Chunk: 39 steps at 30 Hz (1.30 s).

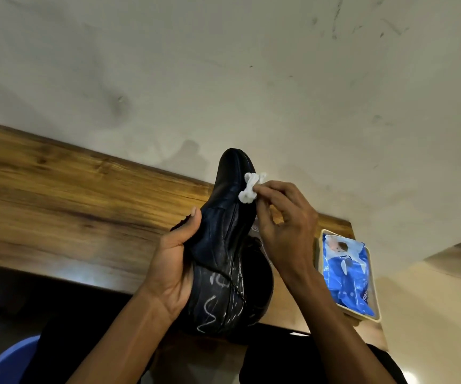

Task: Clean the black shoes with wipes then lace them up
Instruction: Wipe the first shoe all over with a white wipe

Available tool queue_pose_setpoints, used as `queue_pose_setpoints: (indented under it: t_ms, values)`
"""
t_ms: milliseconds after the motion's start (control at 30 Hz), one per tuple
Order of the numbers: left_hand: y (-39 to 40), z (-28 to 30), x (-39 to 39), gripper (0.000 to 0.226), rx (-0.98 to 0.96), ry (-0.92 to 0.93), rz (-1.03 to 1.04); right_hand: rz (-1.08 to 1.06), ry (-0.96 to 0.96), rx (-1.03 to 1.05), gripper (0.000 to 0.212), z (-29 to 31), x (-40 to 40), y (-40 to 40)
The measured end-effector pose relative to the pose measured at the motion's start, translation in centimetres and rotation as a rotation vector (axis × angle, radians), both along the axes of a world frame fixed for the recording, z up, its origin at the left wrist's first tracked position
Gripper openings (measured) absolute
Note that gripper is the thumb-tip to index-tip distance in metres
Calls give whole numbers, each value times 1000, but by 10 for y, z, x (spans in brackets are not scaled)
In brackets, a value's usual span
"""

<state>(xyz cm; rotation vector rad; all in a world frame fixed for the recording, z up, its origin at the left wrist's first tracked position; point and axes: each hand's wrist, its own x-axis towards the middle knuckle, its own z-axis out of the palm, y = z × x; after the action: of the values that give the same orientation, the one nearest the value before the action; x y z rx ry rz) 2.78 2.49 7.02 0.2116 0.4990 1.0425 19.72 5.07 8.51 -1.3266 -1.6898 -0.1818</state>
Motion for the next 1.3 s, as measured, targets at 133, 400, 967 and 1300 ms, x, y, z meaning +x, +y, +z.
queue_pose_setpoints:
  t_ms: [133,400,967,1300]
  values:
    - [1,-1,2,53,-37,-1,5,16,-11,-10,19,-9,-4,-20]
    - [6,0,-7,54,-39,34,60,174,6,-185,20,-31,-12,-62]
    - [13,-4,1,60,-105,113,22,345,-134,-240,24,-22,-41,-89]
    - [10,0,1,70,-103,81,-41,297,-66,-238,21,-21,-48,-90]
